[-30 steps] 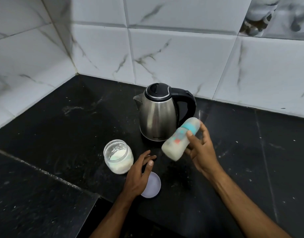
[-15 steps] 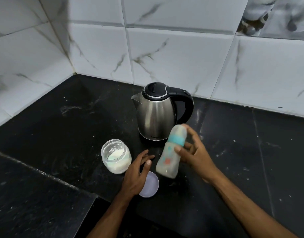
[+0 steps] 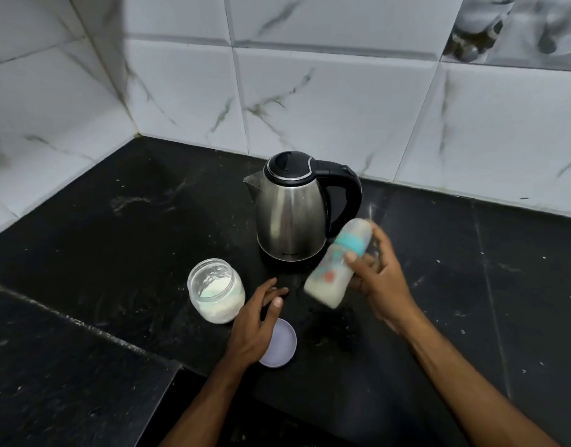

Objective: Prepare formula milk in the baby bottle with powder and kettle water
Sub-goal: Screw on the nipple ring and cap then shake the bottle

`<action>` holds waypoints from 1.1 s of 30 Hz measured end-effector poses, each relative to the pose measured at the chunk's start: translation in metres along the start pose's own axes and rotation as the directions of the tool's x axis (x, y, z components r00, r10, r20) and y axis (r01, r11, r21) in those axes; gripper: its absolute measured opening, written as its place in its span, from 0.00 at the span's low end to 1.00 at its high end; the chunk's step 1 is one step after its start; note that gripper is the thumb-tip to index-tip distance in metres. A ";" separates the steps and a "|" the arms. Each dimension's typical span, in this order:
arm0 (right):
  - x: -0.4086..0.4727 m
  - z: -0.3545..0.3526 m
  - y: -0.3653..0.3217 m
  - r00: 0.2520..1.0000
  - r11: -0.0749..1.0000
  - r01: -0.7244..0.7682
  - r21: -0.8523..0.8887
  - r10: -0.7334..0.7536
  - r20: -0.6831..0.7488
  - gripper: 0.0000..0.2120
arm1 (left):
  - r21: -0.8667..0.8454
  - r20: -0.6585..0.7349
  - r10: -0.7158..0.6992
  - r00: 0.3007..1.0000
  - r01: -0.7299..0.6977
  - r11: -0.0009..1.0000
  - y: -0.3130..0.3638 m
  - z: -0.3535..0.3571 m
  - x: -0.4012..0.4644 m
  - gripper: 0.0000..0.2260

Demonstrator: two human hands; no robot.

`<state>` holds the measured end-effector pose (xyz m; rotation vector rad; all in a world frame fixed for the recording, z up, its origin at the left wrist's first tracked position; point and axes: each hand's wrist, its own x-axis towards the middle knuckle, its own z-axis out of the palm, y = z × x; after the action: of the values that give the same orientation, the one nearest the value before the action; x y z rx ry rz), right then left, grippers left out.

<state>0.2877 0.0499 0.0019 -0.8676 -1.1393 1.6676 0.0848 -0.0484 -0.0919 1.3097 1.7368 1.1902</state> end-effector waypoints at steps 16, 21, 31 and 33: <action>-0.010 -0.001 0.008 0.995 0.998 -0.040 -0.042 0.043 0.087 0.41 | 0.005 0.001 0.002 1.000 -0.002 1.000 -0.002 0.000 0.000 0.30; -0.006 -0.001 0.007 0.999 1.000 -0.015 0.000 0.015 0.029 0.43 | 0.000 0.004 0.004 1.000 -0.004 1.000 -0.002 0.000 0.000 0.30; -0.014 0.004 0.008 0.997 0.996 -0.001 -0.093 0.008 0.071 0.33 | 0.001 0.006 -0.003 1.000 0.003 1.000 -0.001 -0.001 -0.001 0.31; -0.004 0.005 0.003 0.995 0.988 0.045 0.146 -0.030 -0.099 0.31 | 0.005 -0.002 -0.003 1.000 0.003 1.000 -0.002 0.000 -0.001 0.30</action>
<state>0.2835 0.0438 0.0012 -0.8181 -0.9475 1.6388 0.0840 -0.0500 -0.0937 1.3093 1.7429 1.1867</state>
